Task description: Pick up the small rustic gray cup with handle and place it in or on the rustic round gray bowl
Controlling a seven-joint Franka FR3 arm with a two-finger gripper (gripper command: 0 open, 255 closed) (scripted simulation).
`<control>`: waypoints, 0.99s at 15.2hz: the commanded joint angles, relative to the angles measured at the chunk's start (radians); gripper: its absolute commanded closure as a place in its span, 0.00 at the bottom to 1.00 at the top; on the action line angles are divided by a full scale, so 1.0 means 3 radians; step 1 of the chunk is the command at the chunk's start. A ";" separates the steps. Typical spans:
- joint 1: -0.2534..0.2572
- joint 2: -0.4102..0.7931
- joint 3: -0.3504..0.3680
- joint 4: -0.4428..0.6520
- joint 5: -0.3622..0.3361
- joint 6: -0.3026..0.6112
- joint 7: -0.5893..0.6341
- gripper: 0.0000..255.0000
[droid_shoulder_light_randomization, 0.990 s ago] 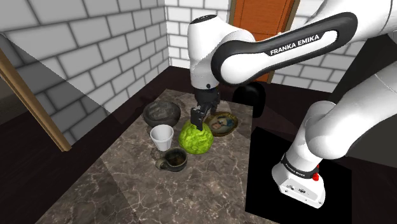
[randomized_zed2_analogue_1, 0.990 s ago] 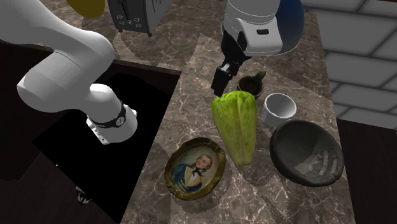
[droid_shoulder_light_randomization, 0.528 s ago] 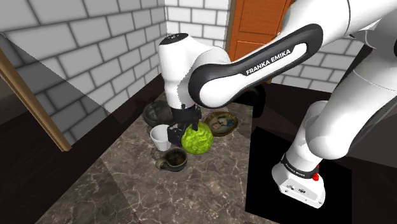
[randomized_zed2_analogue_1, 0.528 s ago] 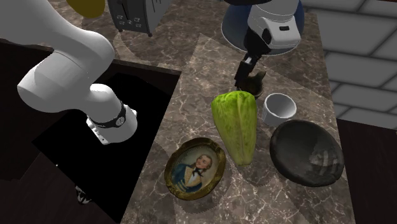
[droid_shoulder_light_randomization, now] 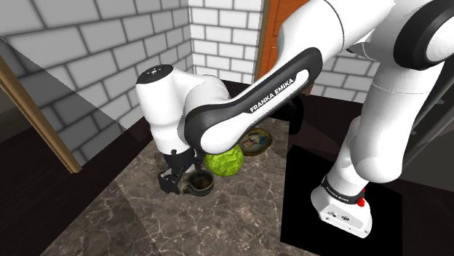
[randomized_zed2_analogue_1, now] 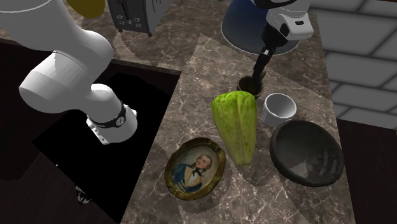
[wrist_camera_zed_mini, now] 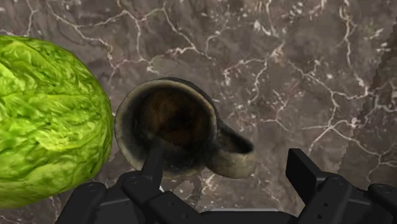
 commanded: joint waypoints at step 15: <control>0.0058 0.0269 -0.0040 -0.0106 -0.0202 0.0325 0.0156 0.00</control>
